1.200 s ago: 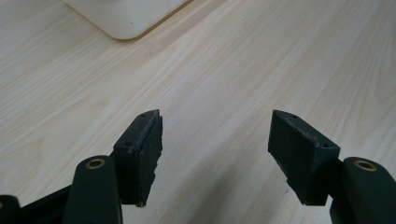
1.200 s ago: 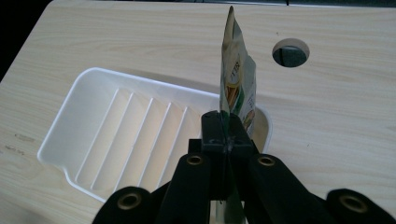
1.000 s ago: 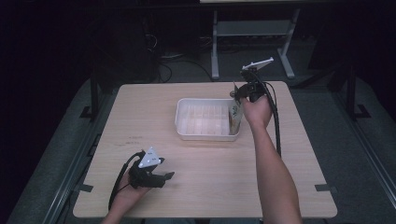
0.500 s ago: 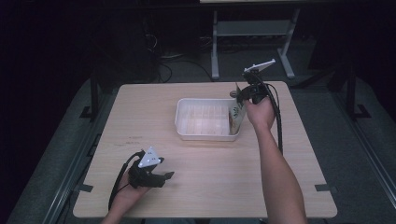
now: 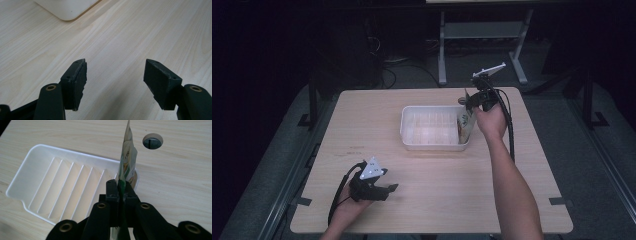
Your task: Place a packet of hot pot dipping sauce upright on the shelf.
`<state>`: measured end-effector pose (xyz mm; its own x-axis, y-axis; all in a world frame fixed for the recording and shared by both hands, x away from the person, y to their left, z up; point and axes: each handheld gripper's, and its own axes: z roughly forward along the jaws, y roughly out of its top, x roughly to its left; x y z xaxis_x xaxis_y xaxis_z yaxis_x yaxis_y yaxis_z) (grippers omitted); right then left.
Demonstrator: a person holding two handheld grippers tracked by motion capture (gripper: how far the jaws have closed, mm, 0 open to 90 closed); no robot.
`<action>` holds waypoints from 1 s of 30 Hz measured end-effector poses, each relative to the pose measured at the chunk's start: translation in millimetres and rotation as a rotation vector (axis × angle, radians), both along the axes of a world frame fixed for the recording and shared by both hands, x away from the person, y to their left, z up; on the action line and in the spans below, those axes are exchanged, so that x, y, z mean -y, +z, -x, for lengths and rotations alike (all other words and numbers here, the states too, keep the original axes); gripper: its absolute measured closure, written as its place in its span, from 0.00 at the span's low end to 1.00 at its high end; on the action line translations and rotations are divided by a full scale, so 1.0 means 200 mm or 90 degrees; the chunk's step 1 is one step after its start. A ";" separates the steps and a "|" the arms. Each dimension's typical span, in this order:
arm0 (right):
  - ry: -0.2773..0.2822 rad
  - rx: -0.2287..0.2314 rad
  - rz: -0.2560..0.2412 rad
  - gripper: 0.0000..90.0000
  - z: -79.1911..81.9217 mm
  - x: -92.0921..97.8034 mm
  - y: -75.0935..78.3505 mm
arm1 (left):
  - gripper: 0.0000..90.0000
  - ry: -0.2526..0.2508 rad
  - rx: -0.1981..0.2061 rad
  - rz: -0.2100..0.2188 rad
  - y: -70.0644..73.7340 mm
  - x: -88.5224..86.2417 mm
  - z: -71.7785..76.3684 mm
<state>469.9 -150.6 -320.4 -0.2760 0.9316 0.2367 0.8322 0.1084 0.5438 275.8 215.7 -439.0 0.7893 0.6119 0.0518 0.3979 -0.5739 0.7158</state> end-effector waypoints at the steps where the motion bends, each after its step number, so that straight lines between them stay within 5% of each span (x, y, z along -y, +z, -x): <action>1: 0.004 0.000 0.003 0.94 0.00 0.00 0.00 | 0.38 0.000 0.000 -0.001 0.00 0.00 0.00; 30: 0.071 0.004 0.022 0.70 0.10 0.00 0.04 | 0.36 0.009 0.000 0.000 0.00 -0.01 -0.01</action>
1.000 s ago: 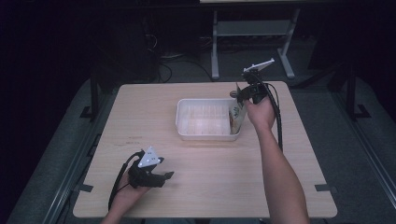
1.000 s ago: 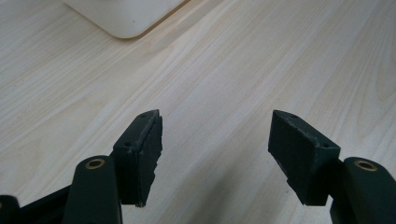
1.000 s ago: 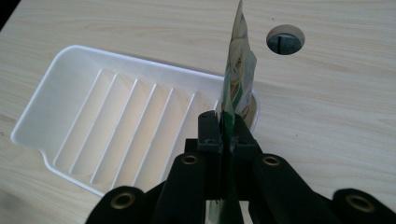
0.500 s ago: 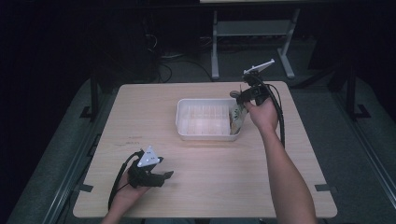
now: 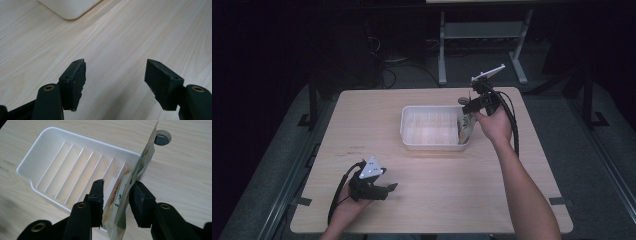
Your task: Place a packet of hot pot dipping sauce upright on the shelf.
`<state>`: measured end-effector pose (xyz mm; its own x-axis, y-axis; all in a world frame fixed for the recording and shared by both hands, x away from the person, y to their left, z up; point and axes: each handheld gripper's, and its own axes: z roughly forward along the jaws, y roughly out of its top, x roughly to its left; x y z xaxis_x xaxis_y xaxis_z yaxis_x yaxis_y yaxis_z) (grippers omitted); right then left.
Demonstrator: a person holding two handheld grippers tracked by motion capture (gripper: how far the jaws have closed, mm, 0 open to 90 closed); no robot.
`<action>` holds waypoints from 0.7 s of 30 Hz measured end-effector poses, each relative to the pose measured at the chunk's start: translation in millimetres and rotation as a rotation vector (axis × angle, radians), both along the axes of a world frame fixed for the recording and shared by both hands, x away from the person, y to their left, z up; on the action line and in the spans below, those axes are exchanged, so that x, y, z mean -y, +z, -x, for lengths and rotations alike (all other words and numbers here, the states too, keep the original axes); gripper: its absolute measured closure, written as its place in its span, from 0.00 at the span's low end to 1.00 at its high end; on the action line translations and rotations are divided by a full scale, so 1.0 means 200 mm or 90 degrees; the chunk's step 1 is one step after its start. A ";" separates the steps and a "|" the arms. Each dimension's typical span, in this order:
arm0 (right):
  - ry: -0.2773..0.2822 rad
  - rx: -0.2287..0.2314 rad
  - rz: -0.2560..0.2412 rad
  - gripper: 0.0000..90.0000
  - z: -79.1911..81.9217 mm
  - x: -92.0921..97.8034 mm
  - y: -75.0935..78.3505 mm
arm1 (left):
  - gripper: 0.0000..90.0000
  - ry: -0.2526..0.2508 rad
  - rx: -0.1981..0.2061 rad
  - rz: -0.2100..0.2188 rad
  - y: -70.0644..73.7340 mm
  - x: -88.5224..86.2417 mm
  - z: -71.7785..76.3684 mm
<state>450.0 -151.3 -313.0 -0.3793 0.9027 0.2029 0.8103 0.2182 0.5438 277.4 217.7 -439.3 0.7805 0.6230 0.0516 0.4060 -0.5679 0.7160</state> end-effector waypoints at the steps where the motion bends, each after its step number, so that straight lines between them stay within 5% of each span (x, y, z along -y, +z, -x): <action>1: 0.000 -0.002 -0.002 0.69 0.00 0.01 0.00 | 0.36 0.000 0.000 0.000 0.00 0.00 0.00; 21: 0.016 -0.004 -0.048 0.59 0.13 0.13 -0.04 | 0.35 0.005 -0.006 -0.001 -0.01 0.00 -0.01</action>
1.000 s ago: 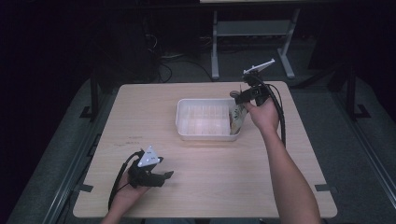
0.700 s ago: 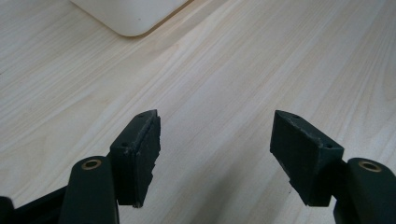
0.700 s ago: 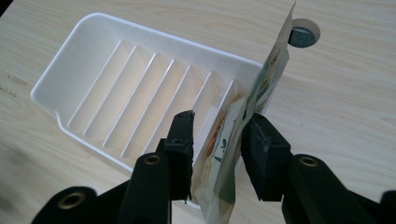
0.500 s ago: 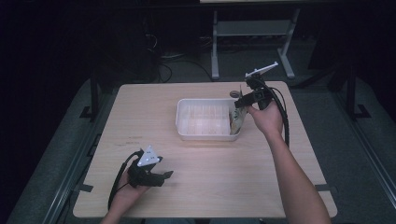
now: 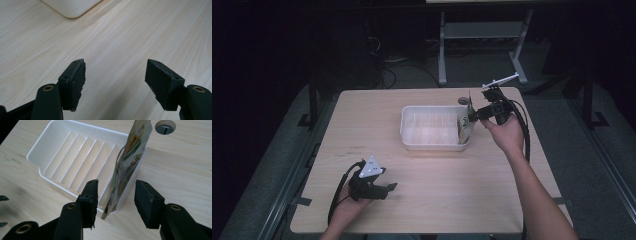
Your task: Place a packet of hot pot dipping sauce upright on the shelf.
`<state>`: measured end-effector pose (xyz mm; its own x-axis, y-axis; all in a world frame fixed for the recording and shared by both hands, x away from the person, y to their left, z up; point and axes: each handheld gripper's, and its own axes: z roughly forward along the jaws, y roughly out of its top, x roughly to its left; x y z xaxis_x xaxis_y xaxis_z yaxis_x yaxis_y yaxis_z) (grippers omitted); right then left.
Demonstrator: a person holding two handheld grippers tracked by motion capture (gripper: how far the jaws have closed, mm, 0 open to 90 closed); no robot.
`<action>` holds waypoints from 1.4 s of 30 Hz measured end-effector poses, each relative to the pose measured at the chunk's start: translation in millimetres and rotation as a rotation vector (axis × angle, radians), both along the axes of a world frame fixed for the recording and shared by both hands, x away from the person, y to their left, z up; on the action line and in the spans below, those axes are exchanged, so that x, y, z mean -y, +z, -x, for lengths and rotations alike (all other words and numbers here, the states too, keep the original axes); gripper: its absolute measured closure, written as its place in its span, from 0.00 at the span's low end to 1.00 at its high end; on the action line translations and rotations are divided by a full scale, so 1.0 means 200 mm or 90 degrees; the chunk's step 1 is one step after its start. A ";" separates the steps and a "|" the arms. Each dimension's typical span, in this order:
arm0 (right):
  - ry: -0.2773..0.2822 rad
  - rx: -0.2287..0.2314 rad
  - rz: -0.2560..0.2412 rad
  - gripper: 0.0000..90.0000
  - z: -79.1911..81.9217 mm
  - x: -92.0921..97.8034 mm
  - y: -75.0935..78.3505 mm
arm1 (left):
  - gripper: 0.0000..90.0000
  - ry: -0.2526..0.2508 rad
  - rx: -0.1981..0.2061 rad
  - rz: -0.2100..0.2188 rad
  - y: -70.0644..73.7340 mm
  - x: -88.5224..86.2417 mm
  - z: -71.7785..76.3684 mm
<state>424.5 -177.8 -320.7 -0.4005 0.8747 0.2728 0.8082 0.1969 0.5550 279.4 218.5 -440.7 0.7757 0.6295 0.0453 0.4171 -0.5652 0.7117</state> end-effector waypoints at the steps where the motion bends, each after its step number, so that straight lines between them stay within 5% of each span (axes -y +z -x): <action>1: 0.000 -0.001 -0.006 0.58 0.01 0.00 0.00 | 0.35 0.000 0.000 -0.001 0.00 0.00 0.00; 29: 0.059 0.021 -0.048 0.50 0.25 0.09 -0.12 | 0.35 0.006 -0.003 -0.001 -0.01 -0.01 -0.02; 42: 0.065 0.054 -0.056 0.48 0.37 0.13 -0.16 | 0.35 0.007 -0.009 0.001 -0.02 -0.01 -0.03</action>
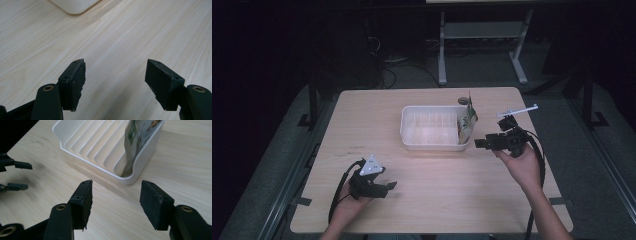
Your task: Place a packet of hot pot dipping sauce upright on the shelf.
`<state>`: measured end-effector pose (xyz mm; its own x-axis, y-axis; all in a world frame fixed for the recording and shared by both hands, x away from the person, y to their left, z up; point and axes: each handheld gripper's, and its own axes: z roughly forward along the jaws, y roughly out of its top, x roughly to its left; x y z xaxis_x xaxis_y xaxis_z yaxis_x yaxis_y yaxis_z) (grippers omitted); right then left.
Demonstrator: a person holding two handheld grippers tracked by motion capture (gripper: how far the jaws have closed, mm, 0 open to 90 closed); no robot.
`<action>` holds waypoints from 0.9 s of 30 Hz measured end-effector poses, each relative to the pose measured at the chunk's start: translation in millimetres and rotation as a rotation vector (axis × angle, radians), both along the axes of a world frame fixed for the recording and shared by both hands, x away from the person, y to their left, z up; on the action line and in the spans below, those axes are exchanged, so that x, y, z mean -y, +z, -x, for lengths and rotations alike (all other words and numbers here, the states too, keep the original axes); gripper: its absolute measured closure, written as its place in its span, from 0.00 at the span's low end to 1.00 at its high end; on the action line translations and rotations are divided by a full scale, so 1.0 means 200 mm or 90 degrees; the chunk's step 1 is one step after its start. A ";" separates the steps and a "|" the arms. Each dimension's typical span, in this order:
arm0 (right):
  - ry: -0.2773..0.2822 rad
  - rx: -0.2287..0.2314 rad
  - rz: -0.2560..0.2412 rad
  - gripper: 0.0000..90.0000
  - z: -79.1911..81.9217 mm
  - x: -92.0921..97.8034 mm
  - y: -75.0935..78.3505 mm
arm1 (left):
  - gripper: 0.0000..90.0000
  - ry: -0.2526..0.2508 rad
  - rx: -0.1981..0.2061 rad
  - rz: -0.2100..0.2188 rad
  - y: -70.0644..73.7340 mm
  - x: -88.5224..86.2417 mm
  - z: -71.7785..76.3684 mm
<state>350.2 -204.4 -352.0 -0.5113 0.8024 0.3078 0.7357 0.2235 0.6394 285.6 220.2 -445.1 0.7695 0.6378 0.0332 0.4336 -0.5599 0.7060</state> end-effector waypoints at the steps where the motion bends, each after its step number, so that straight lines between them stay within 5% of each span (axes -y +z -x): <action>1: 0.000 -0.002 -0.003 0.48 0.01 0.00 -0.02 | 0.35 0.001 0.000 0.000 0.00 0.00 0.00; 27: -0.016 -0.022 -0.017 0.46 0.18 0.11 -0.28 | 0.35 0.007 -0.004 0.008 -0.01 0.00 -0.01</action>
<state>314.5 -227.0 -408.4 -0.4798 0.8063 0.3459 0.7622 0.1878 0.6195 287.2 219.9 -447.1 0.7626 0.6465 0.0211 0.4436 -0.5465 0.7103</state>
